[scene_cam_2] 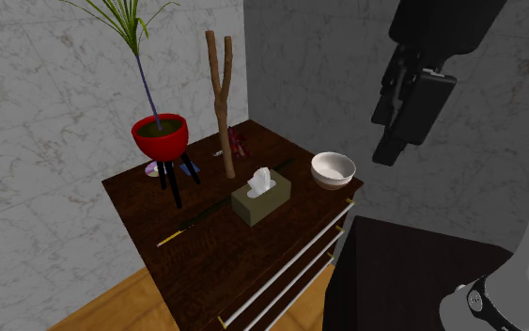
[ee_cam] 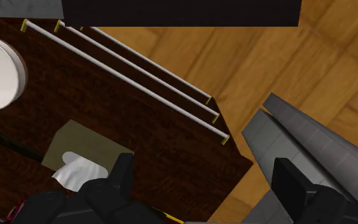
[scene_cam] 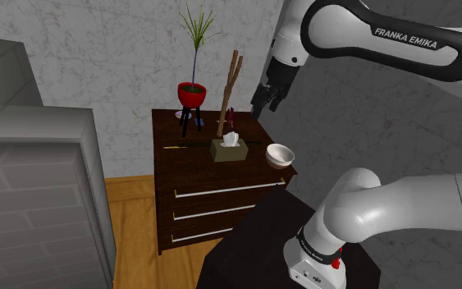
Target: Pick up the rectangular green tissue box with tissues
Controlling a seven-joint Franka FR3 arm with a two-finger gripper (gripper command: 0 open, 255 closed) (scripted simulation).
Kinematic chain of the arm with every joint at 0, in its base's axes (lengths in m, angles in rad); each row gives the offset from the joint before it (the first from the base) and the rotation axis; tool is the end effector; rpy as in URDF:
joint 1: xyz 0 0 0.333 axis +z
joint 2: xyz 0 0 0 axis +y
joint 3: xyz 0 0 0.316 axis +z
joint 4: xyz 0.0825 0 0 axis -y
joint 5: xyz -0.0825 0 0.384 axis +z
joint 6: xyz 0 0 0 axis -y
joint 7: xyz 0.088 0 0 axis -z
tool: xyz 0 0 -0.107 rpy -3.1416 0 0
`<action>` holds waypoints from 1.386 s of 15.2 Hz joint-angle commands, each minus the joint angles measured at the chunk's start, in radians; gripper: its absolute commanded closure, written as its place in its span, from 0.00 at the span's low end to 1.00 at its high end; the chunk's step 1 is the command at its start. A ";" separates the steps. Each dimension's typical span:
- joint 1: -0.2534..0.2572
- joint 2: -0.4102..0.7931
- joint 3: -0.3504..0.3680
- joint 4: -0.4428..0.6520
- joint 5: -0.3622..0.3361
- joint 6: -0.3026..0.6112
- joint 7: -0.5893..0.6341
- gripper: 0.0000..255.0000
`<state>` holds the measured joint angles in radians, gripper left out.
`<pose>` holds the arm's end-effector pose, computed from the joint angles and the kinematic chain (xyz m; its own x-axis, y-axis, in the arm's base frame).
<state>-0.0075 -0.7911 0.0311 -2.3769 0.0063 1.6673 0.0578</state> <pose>0.3148 0.0108 0.5909 0.9957 -0.0423 0.0819 -0.0433 -0.9990 0.0111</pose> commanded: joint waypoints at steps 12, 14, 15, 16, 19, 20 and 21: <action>-0.118 0.456 0.038 0.164 -0.060 0.156 0.250 0.00; -0.136 0.538 0.037 0.206 -0.075 0.169 0.296 0.00; -0.144 0.578 0.035 0.229 -0.082 0.174 0.318 0.00; -0.152 0.618 0.033 0.252 -0.090 0.178 0.340 0.00; -0.173 0.737 0.022 0.325 -0.110 0.185 0.403 0.00; -0.180 0.776 0.017 0.351 -0.116 0.185 0.423 0.00; -0.186 0.814 0.011 0.377 -0.121 0.184 0.443 0.00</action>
<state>-0.1847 -0.0197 0.0496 -2.0301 -0.1080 1.8519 0.4827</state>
